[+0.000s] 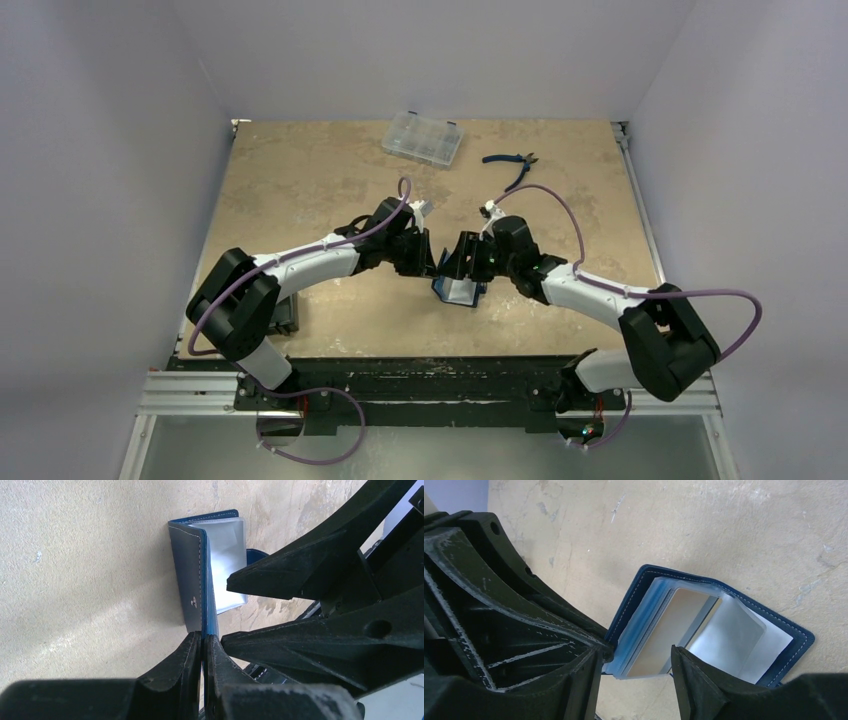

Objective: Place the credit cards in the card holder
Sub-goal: Open the card holder at the center of the board.

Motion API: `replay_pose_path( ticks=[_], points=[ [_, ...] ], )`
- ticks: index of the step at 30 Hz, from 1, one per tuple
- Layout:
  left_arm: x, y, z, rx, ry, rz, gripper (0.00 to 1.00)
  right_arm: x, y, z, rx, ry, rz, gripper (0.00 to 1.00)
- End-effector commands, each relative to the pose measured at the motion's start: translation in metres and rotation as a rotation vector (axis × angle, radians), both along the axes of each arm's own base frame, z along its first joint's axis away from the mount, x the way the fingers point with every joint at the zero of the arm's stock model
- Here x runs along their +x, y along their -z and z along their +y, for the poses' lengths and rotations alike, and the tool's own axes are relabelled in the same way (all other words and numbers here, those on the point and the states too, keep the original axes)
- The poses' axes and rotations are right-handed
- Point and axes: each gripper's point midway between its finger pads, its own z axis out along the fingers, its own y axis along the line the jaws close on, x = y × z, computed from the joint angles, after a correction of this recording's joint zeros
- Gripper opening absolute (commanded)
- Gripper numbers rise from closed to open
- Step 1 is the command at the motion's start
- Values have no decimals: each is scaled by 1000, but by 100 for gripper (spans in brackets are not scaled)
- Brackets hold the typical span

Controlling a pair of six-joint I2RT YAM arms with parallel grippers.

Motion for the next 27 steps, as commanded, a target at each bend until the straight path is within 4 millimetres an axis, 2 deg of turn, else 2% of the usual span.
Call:
replay_pose_path(
  ticks=[1, 4, 6, 8, 14, 27],
  points=[
    [6, -25, -7, -51, 22, -67, 0, -4, -7, 3, 42, -12, -21, 59],
    [6, -23, -6, -44, 20, -66, 0, -6, -10, -1, 39, 5, -26, 60],
    [5, -22, -6, -43, 21, -65, 0, -6, -11, -5, 29, 16, -33, 67],
    [5, -22, -6, -45, 22, -65, 0, -6, -9, -7, 16, 21, -32, 69],
    [5, -24, -7, -52, 21, -66, 0, -2, 0, -9, -15, 32, -24, 58],
    [4, -24, -7, -57, 20, -64, 0, -1, 12, -4, -12, 16, 1, 60]
  ],
)
